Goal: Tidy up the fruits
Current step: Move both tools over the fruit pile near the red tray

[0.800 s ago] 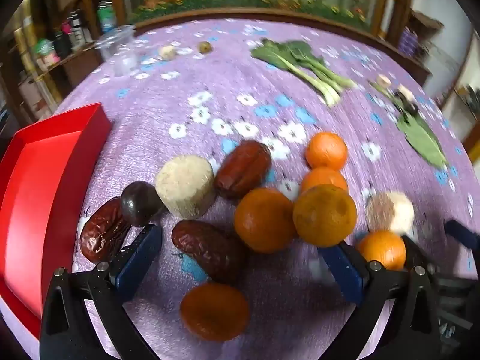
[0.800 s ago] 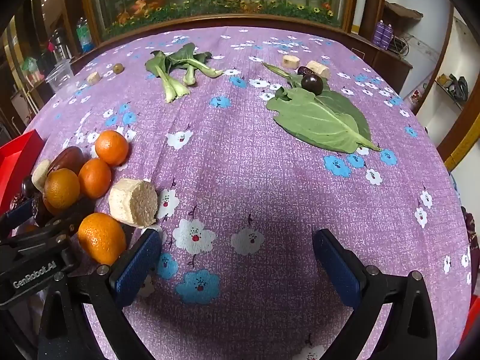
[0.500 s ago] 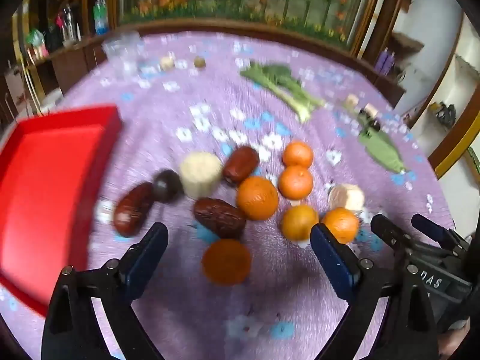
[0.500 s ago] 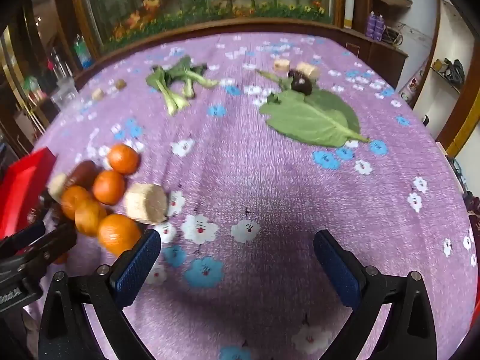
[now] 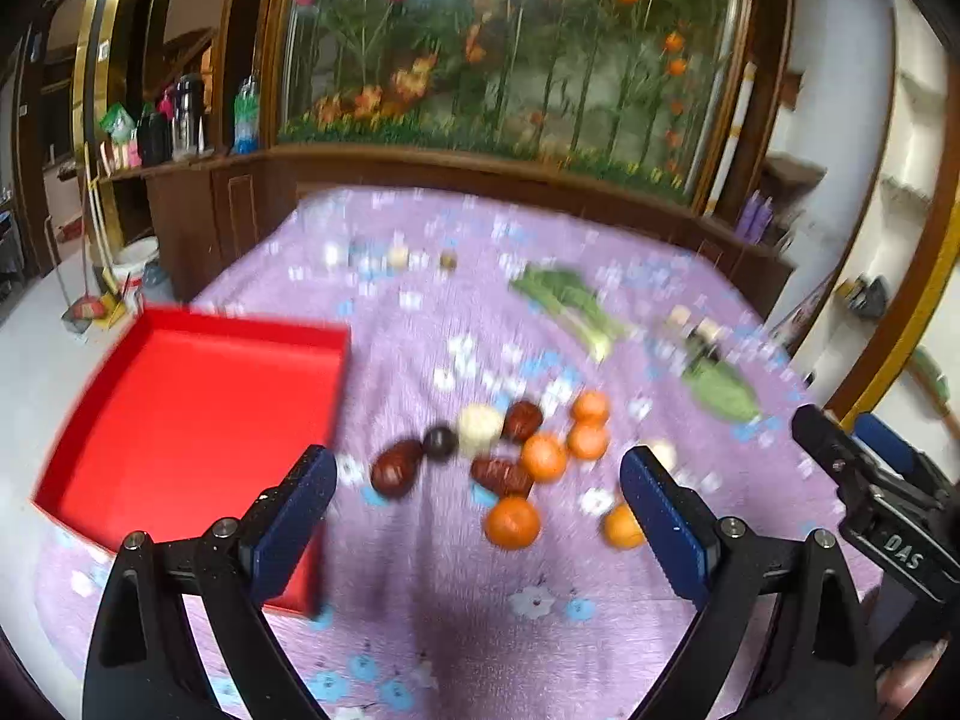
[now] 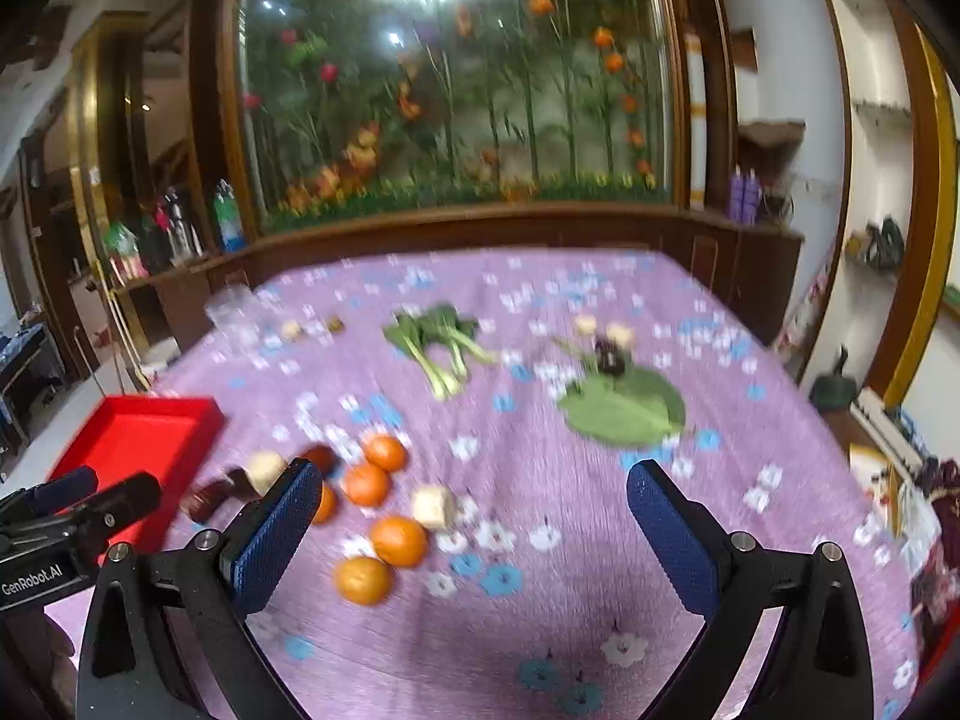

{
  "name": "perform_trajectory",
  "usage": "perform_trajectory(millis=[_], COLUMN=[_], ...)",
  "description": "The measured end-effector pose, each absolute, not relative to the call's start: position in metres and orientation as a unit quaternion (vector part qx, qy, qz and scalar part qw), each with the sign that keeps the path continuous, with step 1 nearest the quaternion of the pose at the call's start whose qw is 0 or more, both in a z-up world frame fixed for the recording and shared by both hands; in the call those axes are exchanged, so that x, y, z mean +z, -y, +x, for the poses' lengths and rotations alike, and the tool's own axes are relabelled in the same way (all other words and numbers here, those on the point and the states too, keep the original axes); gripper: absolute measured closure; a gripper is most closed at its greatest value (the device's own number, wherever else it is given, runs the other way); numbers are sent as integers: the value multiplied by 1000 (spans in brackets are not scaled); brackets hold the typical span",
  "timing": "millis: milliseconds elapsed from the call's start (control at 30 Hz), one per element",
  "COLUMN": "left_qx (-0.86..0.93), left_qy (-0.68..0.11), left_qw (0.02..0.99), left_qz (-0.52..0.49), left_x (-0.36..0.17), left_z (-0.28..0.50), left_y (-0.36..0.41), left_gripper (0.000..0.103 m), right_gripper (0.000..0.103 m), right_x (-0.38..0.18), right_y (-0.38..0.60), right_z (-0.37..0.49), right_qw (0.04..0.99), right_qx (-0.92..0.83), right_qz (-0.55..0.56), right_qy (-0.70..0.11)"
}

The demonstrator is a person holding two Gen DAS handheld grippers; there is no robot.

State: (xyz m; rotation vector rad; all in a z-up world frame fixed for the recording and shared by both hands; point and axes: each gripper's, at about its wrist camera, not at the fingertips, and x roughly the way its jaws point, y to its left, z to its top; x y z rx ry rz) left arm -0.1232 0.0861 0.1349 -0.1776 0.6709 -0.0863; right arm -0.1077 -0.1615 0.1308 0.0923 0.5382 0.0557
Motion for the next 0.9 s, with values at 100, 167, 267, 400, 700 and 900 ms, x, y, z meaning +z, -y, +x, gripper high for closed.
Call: perform_trajectory(millis=[100, 167, 267, 400, 700, 900], left_qx=[-43, -38, -35, -13, -71, -99], left_qy=[-259, -207, -149, -98, -272, -387], left_qw=[960, 974, 985, 994, 955, 908], left_qz=[-94, -86, -75, -46, -96, -129], left_x=[191, 232, 284, 326, 205, 100], left_z=[-146, -164, -180, -193, -122, -83], left_y=[-106, -118, -131, -137, -121, -101], left_gripper=[8, 7, 7, 6, 5, 18], right_gripper=[0, 0, 0, 0, 8, 34], right_x=[167, 205, 253, 303, 162, 57], right_y=[155, 148, 143, 139, 130, 134], right_z=[-119, -126, -132, -130, -66, -55], right_qw=[971, 979, 987, 991, 919, 871], right_qx=[42, 41, 43, 68, 169, 170], right_qz=[28, 3, -14, -2, 77, 94], right_qy=[-235, -198, -153, -117, -349, -452])
